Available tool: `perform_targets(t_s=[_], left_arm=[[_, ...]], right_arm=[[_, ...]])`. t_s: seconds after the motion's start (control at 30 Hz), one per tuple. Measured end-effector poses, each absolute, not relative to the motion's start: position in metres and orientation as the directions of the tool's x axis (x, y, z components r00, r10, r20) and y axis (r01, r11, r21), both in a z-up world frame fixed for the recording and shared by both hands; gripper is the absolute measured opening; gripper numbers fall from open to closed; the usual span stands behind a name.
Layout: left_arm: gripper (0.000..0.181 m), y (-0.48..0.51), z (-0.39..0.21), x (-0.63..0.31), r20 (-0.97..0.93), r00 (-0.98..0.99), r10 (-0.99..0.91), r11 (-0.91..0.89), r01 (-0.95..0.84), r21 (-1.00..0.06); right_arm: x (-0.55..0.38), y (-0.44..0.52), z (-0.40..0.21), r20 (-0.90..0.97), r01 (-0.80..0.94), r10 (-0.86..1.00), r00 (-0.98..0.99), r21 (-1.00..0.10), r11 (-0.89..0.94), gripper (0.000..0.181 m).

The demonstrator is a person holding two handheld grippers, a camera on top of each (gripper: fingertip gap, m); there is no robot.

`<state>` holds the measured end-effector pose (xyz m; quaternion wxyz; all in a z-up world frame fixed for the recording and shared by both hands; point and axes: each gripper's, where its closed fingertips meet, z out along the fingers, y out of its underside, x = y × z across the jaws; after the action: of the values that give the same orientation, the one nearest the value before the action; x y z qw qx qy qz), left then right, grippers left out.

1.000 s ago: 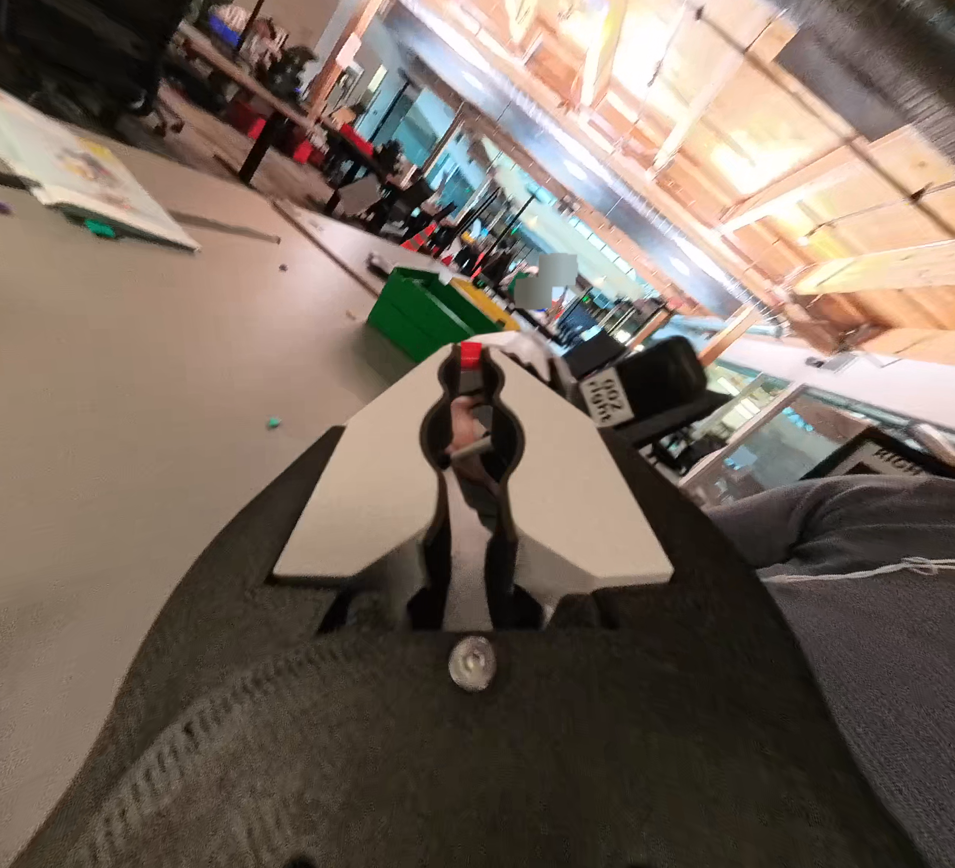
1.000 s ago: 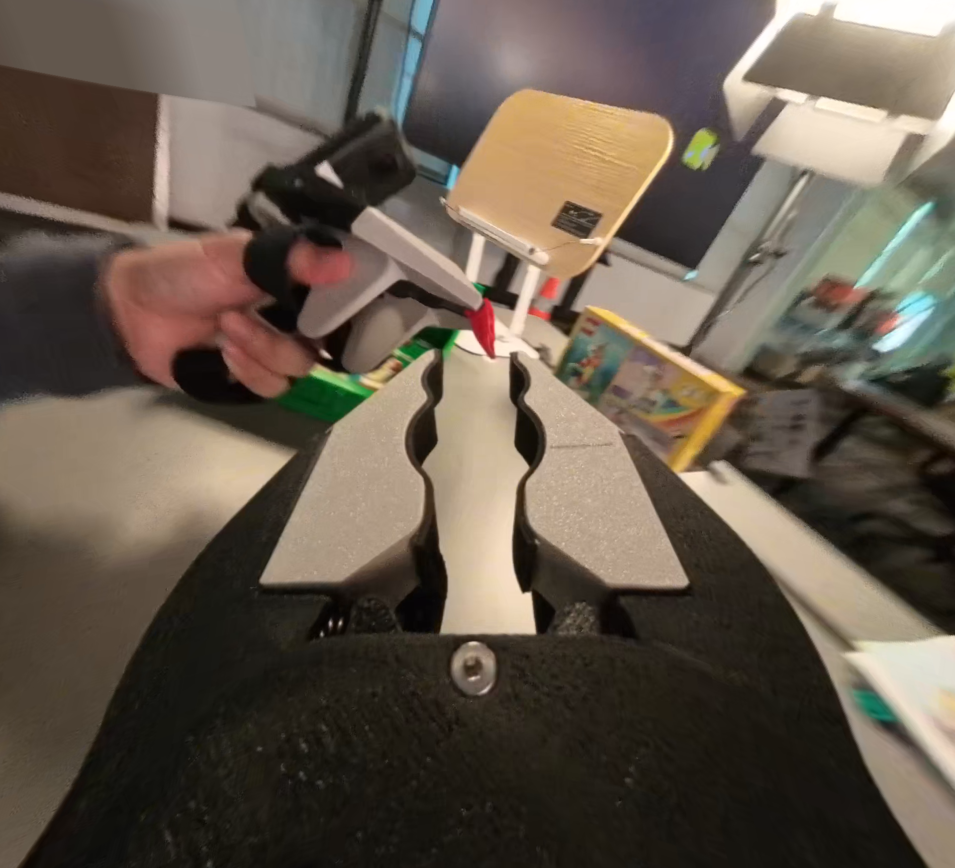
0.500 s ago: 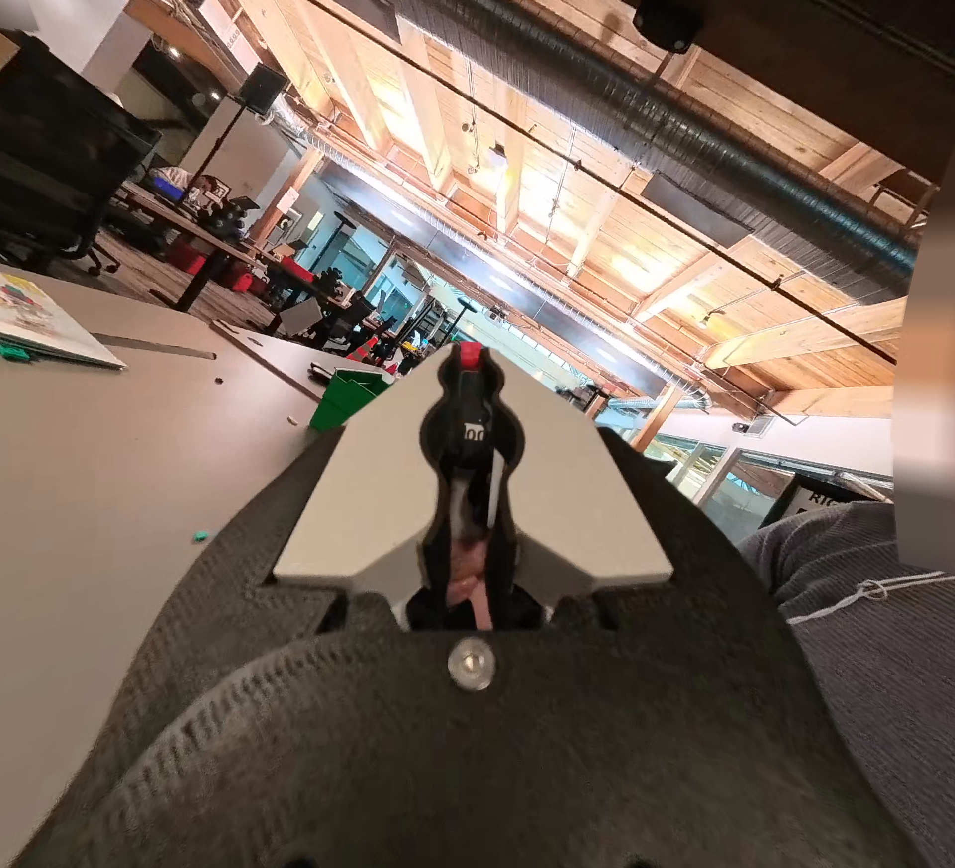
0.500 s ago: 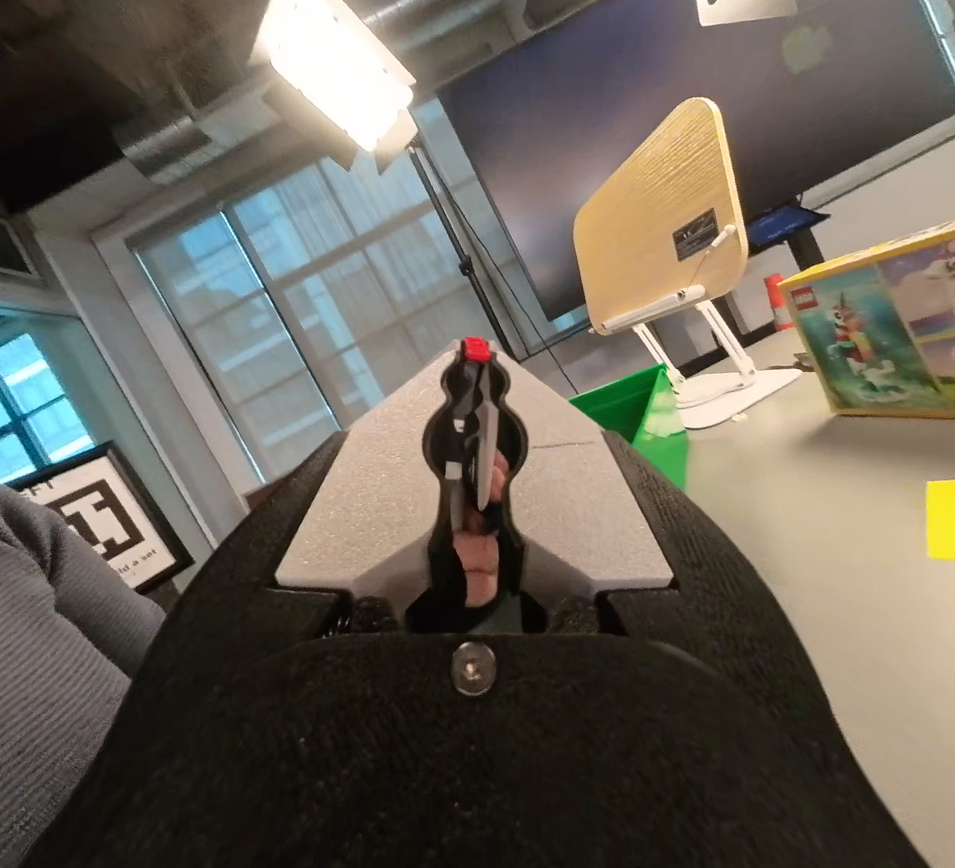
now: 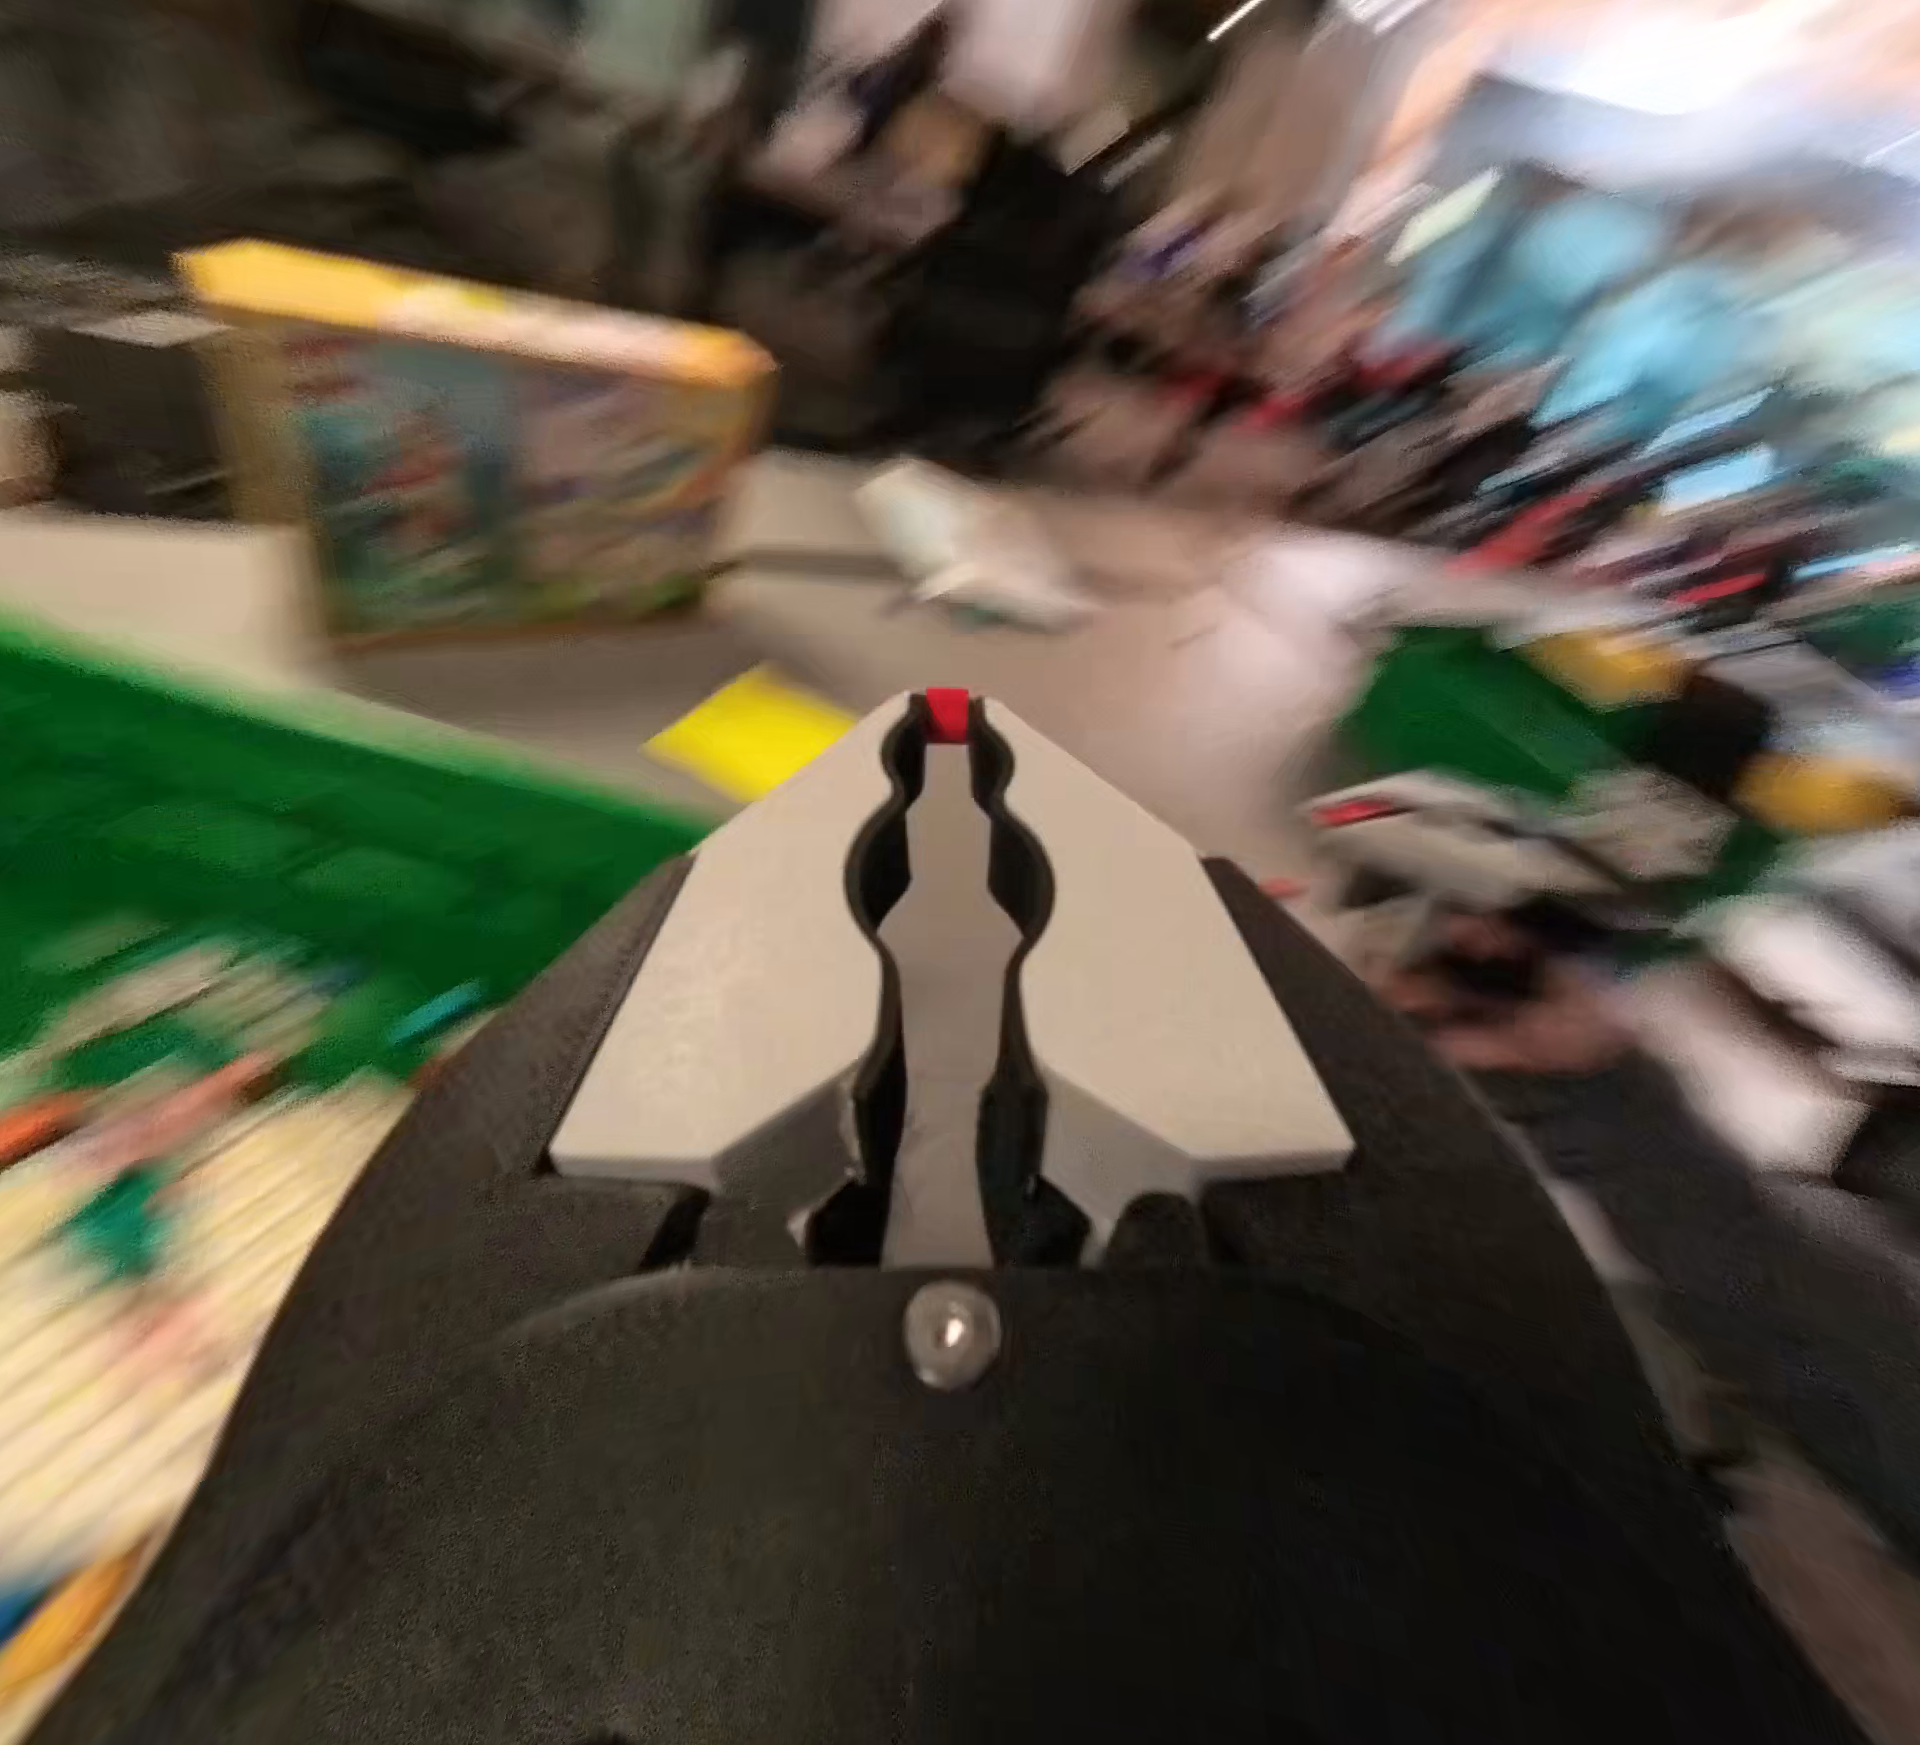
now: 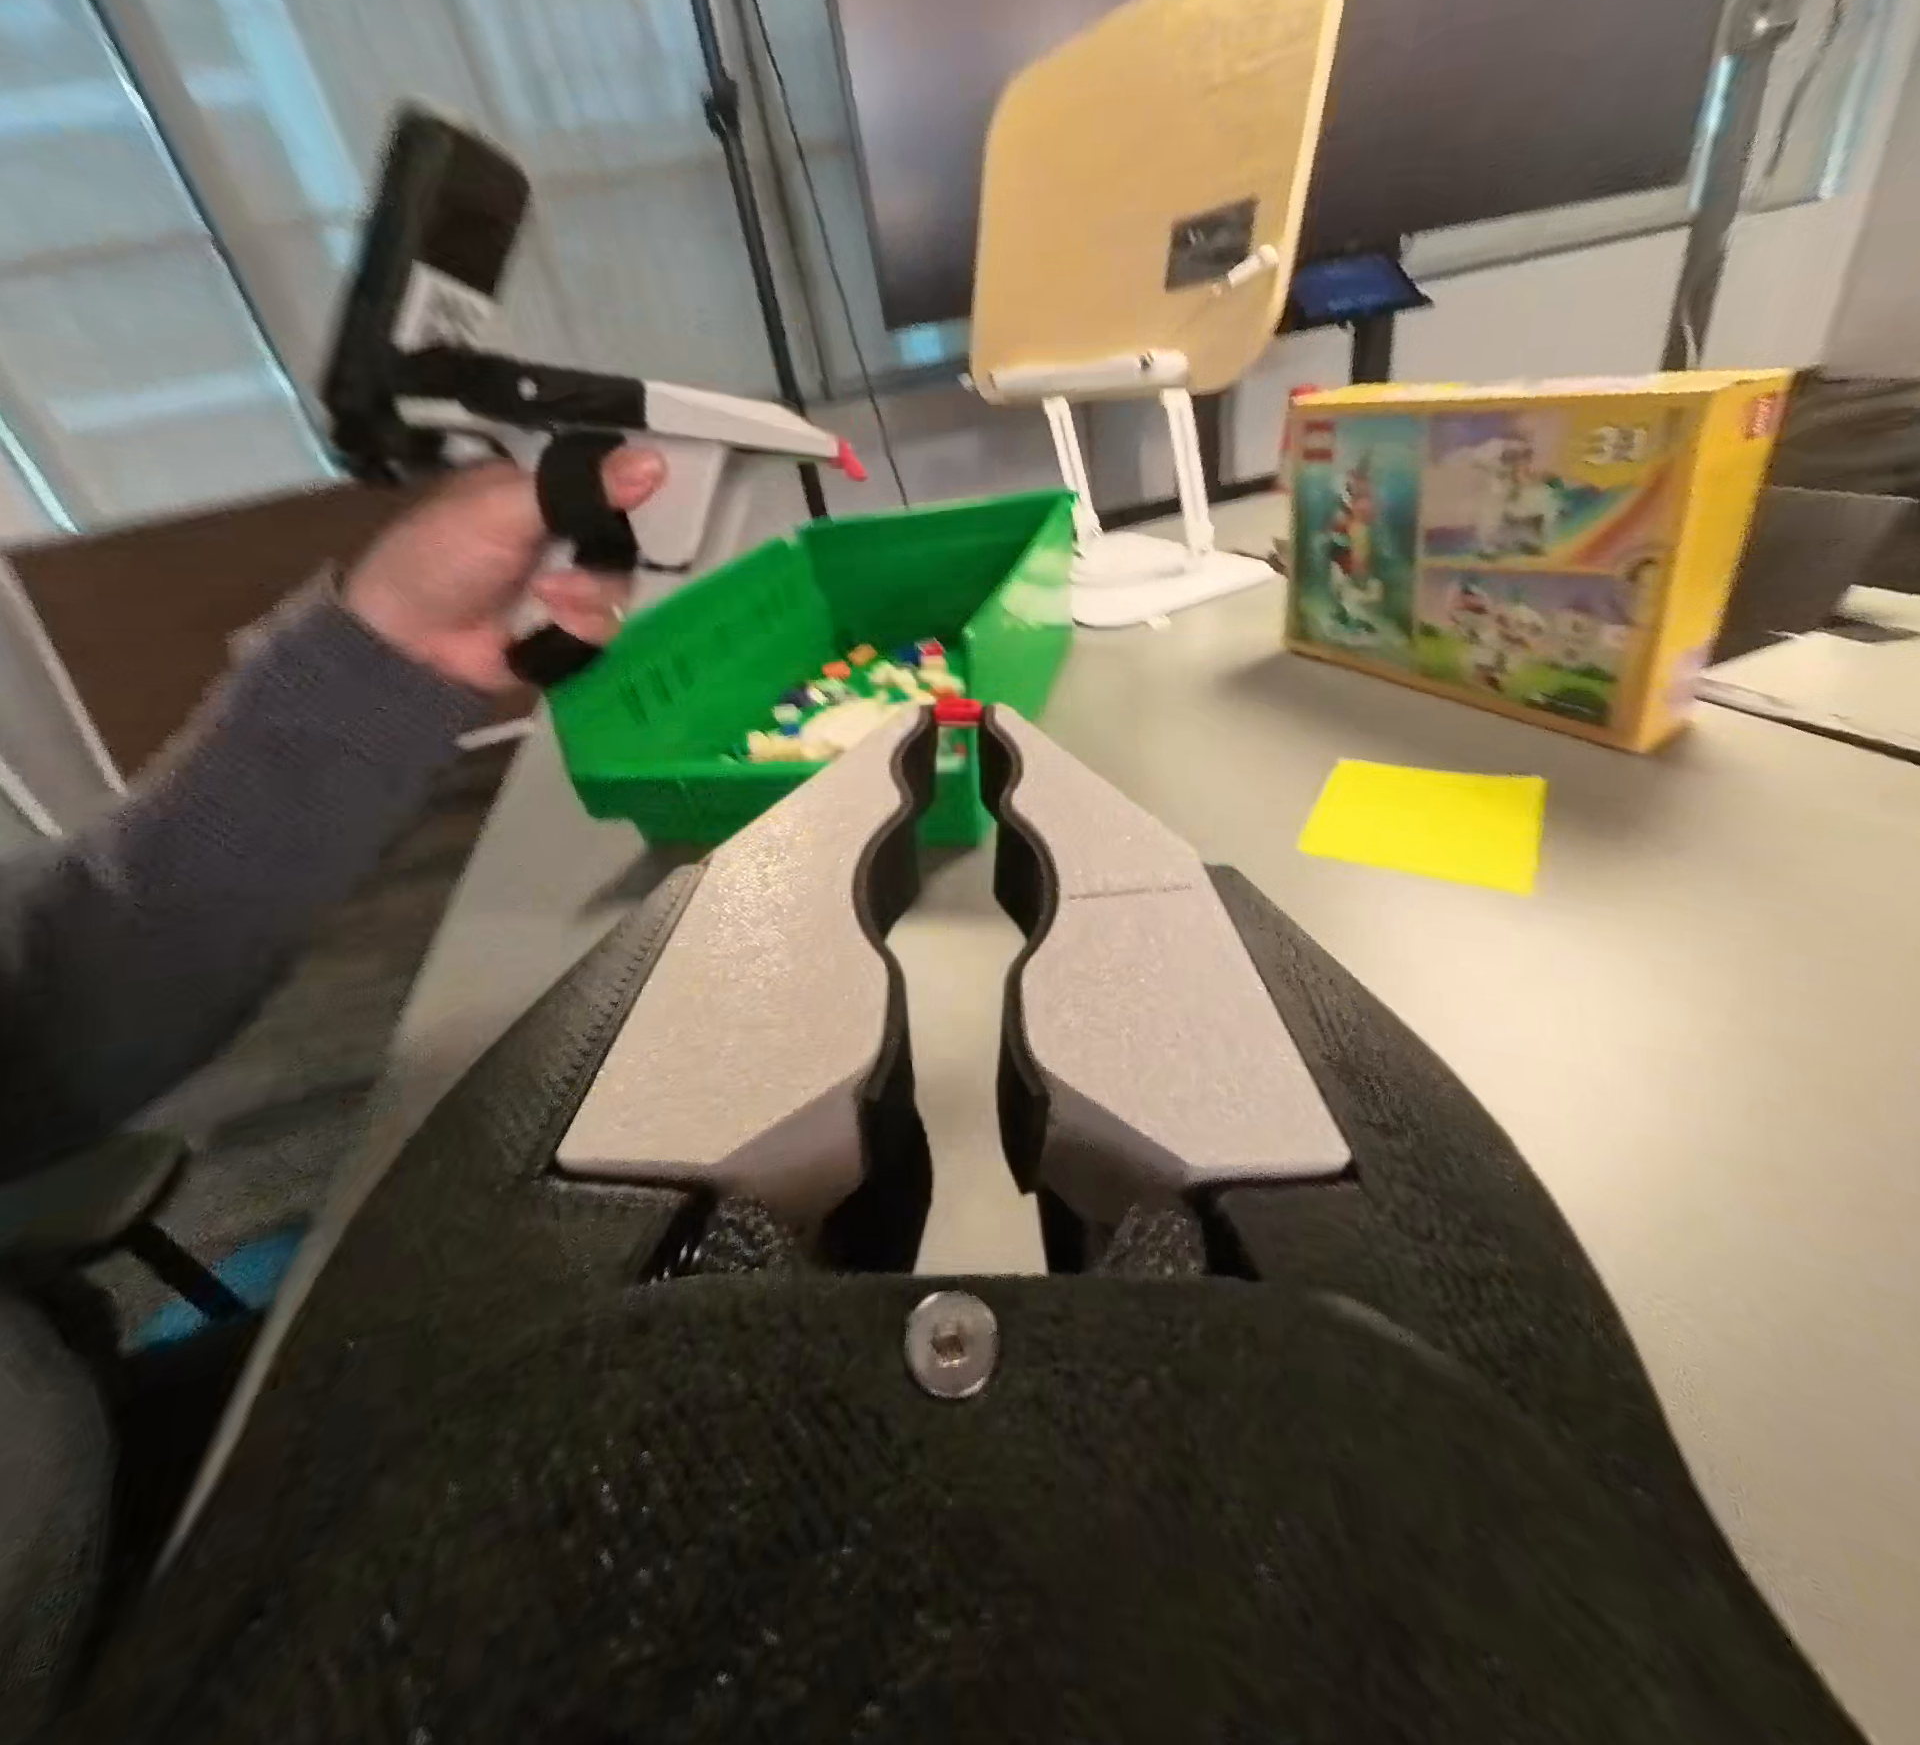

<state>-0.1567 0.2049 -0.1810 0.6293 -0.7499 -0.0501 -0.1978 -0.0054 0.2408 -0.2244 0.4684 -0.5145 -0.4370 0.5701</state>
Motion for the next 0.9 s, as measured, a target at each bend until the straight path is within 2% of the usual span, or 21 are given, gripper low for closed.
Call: perform_targets(t_s=[0.07,0.13,0.2,0.33,0.47,0.57,0.6,0.67,0.73,0.8,0.83,0.9], left_arm=[[0.006,0.197,-0.212,-0.196,0.212,0.975,0.069,-0.355,0.222,-0.908],[0.006,0.188,-0.239,-0.219,0.090,0.977,0.194,-0.505,0.178,-0.845],[0.038,0.179,-0.270,-0.235,0.022,0.962,0.273,-0.654,0.202,-0.729],[0.075,0.169,-0.305,-0.237,0.036,0.948,0.316,-0.771,0.279,-0.572],[0.096,0.166,-0.309,-0.238,0.010,0.944,0.330,-0.792,0.282,-0.542],[0.113,0.163,-0.307,-0.242,-0.009,0.941,0.337,-0.797,0.281,-0.535],[0.114,0.163,-0.307,-0.243,-0.007,0.940,0.341,-0.800,0.286,-0.527],[0.108,0.170,-0.298,-0.238,0.016,0.947,0.321,-0.769,0.271,-0.579],[0.095,0.191,-0.267,-0.196,0.185,0.973,0.141,-0.663,0.231,-0.712],[0.076,0.201,-0.214,-0.124,0.431,0.876,-0.215,-0.497,0.281,-0.821],[0.065,0.196,-0.187,-0.095,0.503,0.774,-0.384,-0.434,0.330,-0.838],[0.061,0.181,-0.162,-0.059,0.571,0.588,-0.573,-0.442,0.365,-0.819]], right_arm=[[-0.007,0.243,-0.231,-0.134,-0.042,0.991,-0.004,-0.990,-0.134,0.005],[-0.010,0.243,-0.236,-0.100,-0.005,0.995,0.012,-0.995,-0.100,0.005],[-0.014,0.241,-0.241,-0.042,0.042,0.999,0.025,-0.998,-0.043,0.005],[-0.022,0.230,-0.238,0.119,0.093,0.992,0.039,-0.989,0.115,0.005],[-0.031,0.218,-0.233,0.333,0.155,0.942,0.053,-0.934,0.321,0.005],[-0.037,0.209,-0.228,0.394,0.156,0.919,0.035,-0.910,0.384,0.005],[-0.039,0.207,-0.226,0.398,0.152,0.917,0.034,-0.909,0.389,0.005],[-0.041,0.204,-0.218,0.432,0.125,0.900,0.051,-0.897,0.424,0.005],[-0.042,0.202,-0.208,0.508,0.111,0.856,0.094,-0.860,0.498,0.005],[-0.041,0.197,-0.196,0.613,0.109,0.776,0.148,-0.790,0.603,0.005],[-0.041,0.192,-0.189,0.669,0.098,0.725,0.166,-0.743,0.663,0.005],[-0.039,0.175,-0.176,0.754,0.049,0.631,0.181,-0.648,0.760,0.005]])
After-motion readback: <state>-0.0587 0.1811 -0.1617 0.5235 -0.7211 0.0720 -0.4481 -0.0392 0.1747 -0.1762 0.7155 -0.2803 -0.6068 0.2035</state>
